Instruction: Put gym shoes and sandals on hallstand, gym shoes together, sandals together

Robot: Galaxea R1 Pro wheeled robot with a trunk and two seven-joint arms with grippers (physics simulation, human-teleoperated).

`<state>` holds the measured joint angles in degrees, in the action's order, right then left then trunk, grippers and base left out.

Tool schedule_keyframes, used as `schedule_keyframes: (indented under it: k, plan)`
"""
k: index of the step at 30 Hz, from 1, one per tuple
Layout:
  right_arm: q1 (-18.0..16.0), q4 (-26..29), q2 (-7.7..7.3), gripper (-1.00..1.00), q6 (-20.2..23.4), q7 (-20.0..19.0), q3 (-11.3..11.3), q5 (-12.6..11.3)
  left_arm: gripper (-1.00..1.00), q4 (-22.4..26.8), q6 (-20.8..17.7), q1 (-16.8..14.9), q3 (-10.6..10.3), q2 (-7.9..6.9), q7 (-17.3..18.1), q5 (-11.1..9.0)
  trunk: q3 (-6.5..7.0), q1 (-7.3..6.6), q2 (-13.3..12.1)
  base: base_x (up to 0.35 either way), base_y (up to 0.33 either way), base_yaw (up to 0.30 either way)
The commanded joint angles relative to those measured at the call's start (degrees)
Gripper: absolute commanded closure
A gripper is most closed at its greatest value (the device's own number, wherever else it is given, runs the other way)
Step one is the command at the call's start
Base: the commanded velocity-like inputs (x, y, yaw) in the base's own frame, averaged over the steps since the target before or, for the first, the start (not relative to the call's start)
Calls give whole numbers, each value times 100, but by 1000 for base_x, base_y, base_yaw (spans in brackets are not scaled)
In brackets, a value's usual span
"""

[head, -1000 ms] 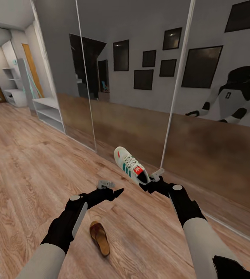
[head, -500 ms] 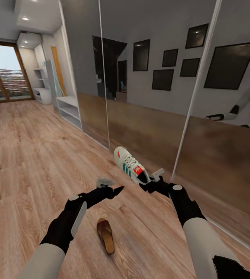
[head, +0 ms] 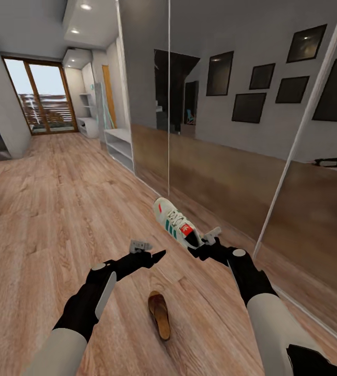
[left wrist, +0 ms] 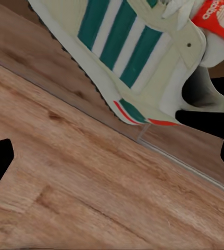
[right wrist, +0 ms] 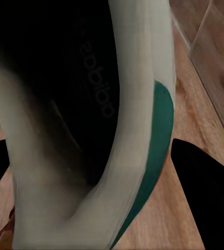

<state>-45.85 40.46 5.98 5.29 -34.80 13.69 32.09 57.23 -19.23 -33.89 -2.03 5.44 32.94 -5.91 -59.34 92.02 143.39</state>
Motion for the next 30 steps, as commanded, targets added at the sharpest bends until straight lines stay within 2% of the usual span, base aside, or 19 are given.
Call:
schedule_keyframes:
  k: [1,2,8,22,30]
  plan:
    - [-3,15,10,100,33,-50,38,16,-100,3,-55,-4,45,1,2,-61,-6,-1,2,0,0,297]
    - [-3,15,9,100,33,-47,38,16,-100,5,-55,-4,130,1,2,-61,-6,-1,2,0,0,297]
    - [-3,15,8,100,33,-47,38,16,-100,3,-55,-4,262,1,2,-61,-6,-1,2,0,0,297]
    - [-3,15,8,100,32,-45,38,16,-100,-1,-55,-4,291,2,2,-60,-6,-1,2,0,-9,297]
    - [-3,15,8,100,33,-45,38,16,-100,-1,-55,-4,284,9,2,-60,-6,-1,2,0,-226,297]
